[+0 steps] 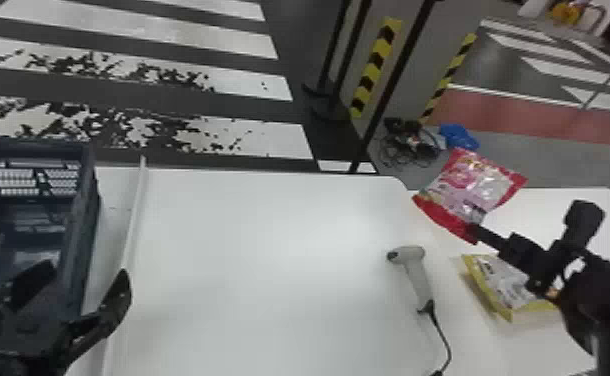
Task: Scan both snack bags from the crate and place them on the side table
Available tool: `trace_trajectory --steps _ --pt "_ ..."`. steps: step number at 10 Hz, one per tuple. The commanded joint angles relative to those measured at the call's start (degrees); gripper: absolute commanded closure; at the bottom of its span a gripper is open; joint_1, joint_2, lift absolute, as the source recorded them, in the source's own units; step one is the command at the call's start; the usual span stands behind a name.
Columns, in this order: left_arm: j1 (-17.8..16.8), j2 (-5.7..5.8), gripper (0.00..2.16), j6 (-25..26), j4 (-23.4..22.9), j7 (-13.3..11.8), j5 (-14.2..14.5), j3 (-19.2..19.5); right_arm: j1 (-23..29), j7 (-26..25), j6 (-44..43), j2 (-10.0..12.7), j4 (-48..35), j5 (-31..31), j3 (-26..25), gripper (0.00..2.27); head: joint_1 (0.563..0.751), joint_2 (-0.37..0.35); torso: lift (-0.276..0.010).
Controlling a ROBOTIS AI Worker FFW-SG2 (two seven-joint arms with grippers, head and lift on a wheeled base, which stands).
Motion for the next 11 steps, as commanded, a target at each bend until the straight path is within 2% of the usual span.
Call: trace_trajectory --steps 1,4,7,9,10,11 --pt "-0.01 -0.02 0.07 0.00 0.15 0.00 -0.07 0.06 -1.07 -2.88 -5.34 -0.87 4.79 0.73 -0.04 2.26 0.695 -0.350 -0.095" --pt "-0.01 -0.02 0.07 0.00 0.15 0.00 0.01 0.06 -3.35 -8.59 -17.29 -2.71 15.69 2.05 0.05 2.26 0.695 -0.350 -0.095" --pt "-0.01 0.07 0.07 0.00 0.15 0.00 0.01 -0.11 -5.20 -17.21 -17.82 -4.73 23.25 2.23 0.14 2.26 0.695 -0.350 -0.095" --pt "-0.01 0.25 0.07 0.18 0.15 -0.09 0.01 -0.20 -5.72 -18.97 -19.57 -5.00 25.97 2.05 0.31 2.25 0.695 -0.350 -0.095" --pt "0.08 0.42 0.07 0.18 -0.03 -0.09 0.10 -0.20 -5.72 -20.02 -19.75 -5.00 26.32 1.79 0.49 2.07 0.695 -0.350 -0.095" --pt "0.17 0.51 0.07 0.18 -0.12 -0.09 0.10 -0.11 -5.72 -21.25 -19.57 -4.82 26.41 1.44 0.58 1.59 0.695 -0.350 -0.095"
